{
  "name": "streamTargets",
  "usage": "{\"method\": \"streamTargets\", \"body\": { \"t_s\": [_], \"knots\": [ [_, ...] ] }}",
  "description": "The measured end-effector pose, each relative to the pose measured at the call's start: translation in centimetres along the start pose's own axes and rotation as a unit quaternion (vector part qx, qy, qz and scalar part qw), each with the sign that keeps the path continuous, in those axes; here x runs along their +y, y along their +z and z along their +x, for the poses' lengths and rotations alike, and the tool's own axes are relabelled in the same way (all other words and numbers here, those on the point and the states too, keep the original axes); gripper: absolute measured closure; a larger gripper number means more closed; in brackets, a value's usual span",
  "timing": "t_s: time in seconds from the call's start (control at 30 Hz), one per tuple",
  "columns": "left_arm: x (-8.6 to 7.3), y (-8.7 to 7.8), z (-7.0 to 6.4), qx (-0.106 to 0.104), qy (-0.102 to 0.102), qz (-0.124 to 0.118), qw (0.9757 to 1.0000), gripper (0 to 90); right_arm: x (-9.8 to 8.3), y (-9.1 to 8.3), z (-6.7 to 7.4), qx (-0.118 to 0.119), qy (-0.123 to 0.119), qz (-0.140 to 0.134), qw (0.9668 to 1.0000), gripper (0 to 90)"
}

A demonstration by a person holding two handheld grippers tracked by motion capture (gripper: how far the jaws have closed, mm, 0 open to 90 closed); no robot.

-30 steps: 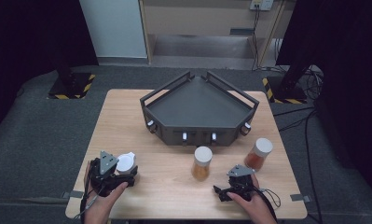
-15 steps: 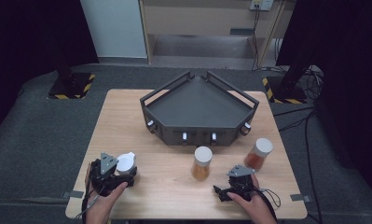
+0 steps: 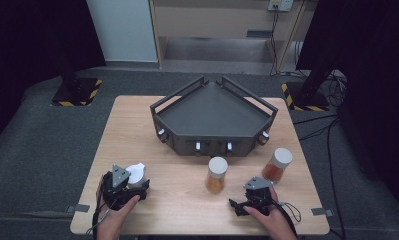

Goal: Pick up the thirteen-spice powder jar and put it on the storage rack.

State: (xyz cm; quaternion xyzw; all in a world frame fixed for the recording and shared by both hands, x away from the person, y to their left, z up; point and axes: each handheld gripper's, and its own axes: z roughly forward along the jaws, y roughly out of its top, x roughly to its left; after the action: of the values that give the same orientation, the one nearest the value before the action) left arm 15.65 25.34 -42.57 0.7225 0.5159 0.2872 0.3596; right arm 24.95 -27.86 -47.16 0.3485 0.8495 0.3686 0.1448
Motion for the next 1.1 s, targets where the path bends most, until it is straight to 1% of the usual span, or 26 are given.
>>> {"method": "streamTargets", "body": {
  "t_s": [0.1, 0.17, 0.33, 0.43, 0.5, 0.57, 0.6, 0.67, 0.73, 0.83, 0.93, 1.0, 1.1],
  "knots": [
    [-0.2, 0.3, -0.1, -0.002, 0.0, 0.002, 1.0, 9.1, 0.0, 0.0, 0.0, 0.0, 0.0, 0.0, 1.0, 0.5],
    [-0.3, 0.4, -0.2, 0.001, 0.003, 0.001, 1.0, 11.4, 0.0, 0.0, 0.0, 0.0, 0.0, 0.0, 1.0, 0.5],
    [-0.5, 0.6, -0.3, 0.005, -0.004, -0.003, 1.0, 16.1, 0.0, 0.0, 0.0, 0.0, 0.0, 0.0, 1.0, 0.5],
    [-0.6, 0.9, 0.0, -0.001, -0.008, -0.004, 1.0, 17.1, 0.0, 0.0, 0.0, 0.0, 0.0, 0.0, 1.0, 0.5],
    [-0.7, 0.8, 0.2, -0.011, -0.006, -0.006, 0.9999, 22.0, 0.0, 0.0, 0.0, 0.0, 0.0, 0.0, 1.0, 0.5],
    [-0.6, 0.7, 0.1, -0.013, 0.0, -0.006, 0.9999, 28.3, 0.0, 0.0, 0.0, 0.001, -0.001, 0.0, 1.0, 0.5],
    [-0.6, 0.7, 0.1, -0.014, 0.0, -0.005, 0.9999, 28.4, 0.0, 0.0, 0.0, 0.001, 0.0, 0.0, 1.0, 0.5],
    [-0.7, 0.7, 0.2, -0.016, -0.008, -0.007, 0.9998, 28.9, 0.0, 0.0, 0.0, 0.001, -0.001, 0.0, 1.0, 0.5],
    [-0.7, 0.7, 0.2, -0.016, -0.009, -0.007, 0.9998, 29.1, 0.0, 0.0, 0.0, 0.001, -0.001, 0.0, 1.0, 0.5],
    [-0.5, 0.6, 0.0, -0.016, 0.0, -0.004, 0.9999, 29.2, 0.0, 0.0, 0.0, 0.001, -0.001, 0.0, 1.0, 0.5],
    [-0.4, 0.5, -0.3, -0.015, 0.004, -0.005, 0.9999, 29.2, 0.0, 0.0, 0.0, 0.001, -0.001, 0.0, 1.0, 0.5],
    [-0.1, 0.2, -0.5, -0.018, 0.01, -0.009, 0.9997, 29.2, 0.0, 0.0, 0.0, 0.001, -0.001, 0.0, 1.0, 0.5],
    [0.3, 0.0, -0.7, -0.021, 0.016, -0.006, 0.9996, 29.2, 0.0, 0.0, 0.0, 0.001, -0.001, 0.0, 1.0, 0.5]
  ]
}}
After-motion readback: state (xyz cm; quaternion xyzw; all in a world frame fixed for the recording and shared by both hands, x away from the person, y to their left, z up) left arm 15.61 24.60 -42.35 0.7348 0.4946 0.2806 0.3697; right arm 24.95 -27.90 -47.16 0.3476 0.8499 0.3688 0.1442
